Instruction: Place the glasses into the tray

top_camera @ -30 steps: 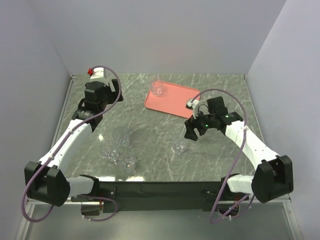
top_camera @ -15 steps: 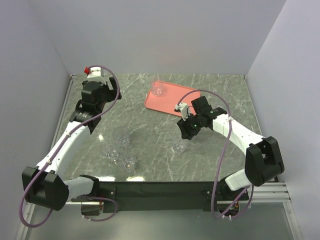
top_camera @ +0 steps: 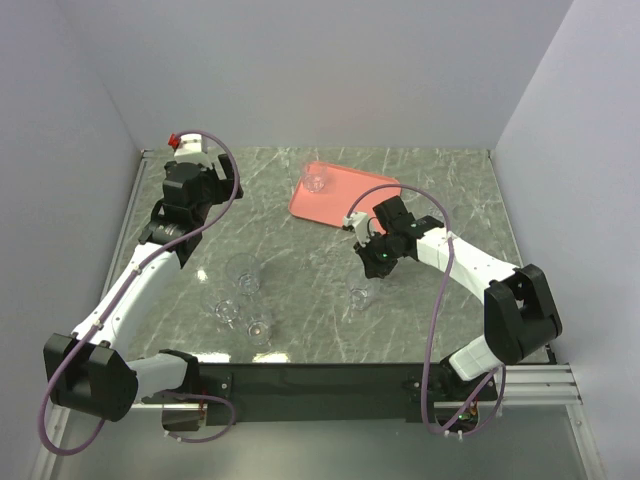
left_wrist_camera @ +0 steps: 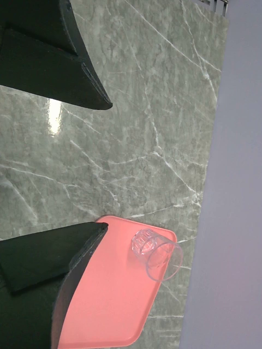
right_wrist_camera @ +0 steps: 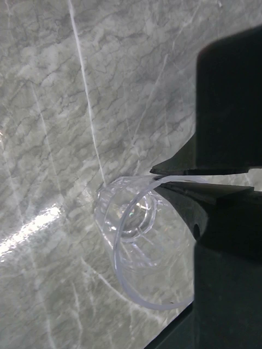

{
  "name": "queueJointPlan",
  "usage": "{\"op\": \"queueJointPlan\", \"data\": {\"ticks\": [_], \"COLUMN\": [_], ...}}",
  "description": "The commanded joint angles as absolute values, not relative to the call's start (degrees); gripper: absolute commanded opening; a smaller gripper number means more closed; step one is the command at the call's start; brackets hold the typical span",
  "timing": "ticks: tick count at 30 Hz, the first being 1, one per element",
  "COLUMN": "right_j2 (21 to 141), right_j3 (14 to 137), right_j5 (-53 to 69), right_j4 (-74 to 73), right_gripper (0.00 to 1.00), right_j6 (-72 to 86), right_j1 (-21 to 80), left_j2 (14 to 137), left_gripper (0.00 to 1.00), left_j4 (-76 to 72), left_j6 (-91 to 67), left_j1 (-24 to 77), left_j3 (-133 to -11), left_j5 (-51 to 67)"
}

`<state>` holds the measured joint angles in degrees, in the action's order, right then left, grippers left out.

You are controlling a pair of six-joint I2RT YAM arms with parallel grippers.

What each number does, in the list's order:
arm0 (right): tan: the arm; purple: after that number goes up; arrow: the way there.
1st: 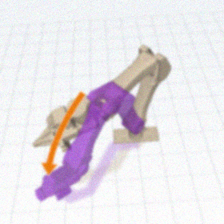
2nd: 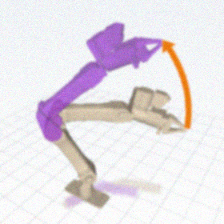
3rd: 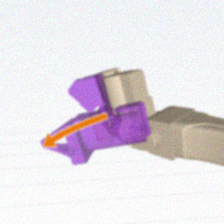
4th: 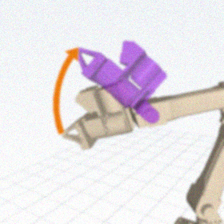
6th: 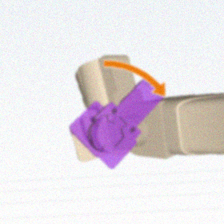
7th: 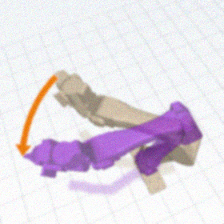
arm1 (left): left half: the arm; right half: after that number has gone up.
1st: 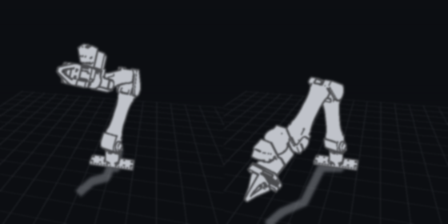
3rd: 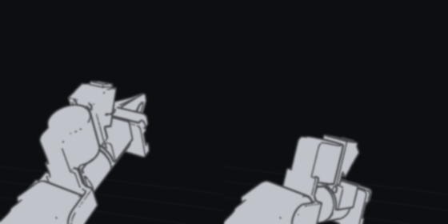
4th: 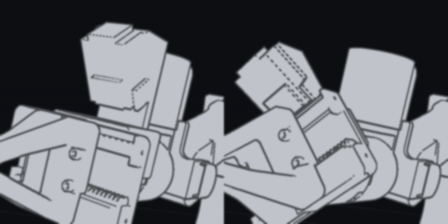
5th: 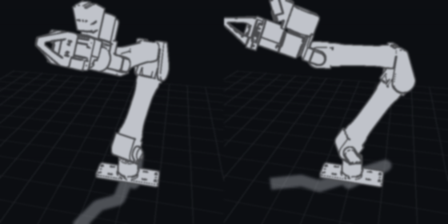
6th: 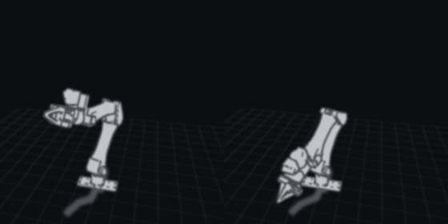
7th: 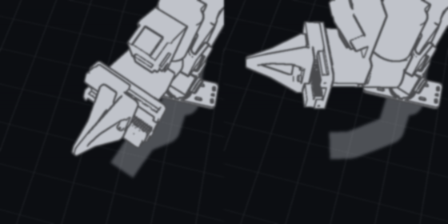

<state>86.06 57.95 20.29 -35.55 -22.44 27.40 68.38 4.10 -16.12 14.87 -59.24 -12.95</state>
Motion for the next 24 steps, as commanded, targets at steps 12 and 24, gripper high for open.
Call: {"op": "queueJointPlan", "data": {"ticks": [12, 24], "right_j2": [88.68, 107.92], "right_j3": [73.72, 99.03], "right_j5": [17.5, 9.32], "right_j4": [-38.32, -36.56], "right_gripper": [0.0, 0.0], "right_j6": [-23.12, -9.68], "right_j1": [27.51, 24.35], "left_j2": [67.06, 67.68], "left_gripper": [0.89, 0.89], "left_j4": [1.93, 2.2], "left_j6": [-15.56, -15.03], "left_j1": [15.03, 15.03], "left_j3": [-58.71, -58.89], "left_j5": [-13.01, -13.62]}}
